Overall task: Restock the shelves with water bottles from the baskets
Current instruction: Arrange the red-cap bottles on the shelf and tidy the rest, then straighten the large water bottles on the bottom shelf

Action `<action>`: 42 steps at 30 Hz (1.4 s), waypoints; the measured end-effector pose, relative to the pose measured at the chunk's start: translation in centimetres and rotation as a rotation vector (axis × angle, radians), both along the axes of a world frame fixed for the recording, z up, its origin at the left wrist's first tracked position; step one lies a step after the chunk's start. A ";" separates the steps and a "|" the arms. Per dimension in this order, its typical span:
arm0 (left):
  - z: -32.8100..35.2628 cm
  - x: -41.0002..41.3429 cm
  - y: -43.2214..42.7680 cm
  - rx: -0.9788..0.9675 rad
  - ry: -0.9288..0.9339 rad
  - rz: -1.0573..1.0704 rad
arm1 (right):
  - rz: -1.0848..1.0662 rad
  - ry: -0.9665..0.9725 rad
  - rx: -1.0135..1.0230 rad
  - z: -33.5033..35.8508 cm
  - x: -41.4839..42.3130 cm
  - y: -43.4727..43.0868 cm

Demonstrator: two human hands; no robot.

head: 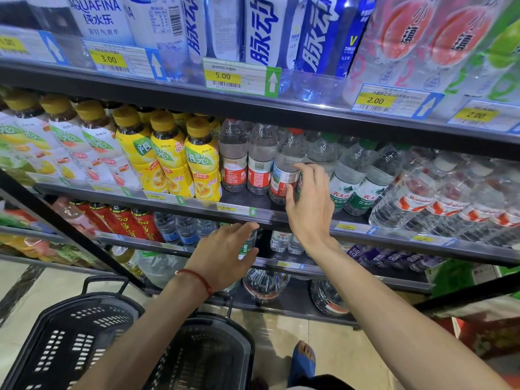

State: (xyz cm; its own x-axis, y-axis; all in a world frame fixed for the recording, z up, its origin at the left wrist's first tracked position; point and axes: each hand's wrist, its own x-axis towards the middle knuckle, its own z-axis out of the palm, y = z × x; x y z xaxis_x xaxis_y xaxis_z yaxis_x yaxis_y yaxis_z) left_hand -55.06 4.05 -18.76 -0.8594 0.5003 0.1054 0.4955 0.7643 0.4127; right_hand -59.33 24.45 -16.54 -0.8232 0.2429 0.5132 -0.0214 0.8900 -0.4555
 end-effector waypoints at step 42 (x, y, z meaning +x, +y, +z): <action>3.6 30.2 32.7 -0.325 0.351 -0.906 | -0.672 -0.554 0.241 0.2 54.1 22.8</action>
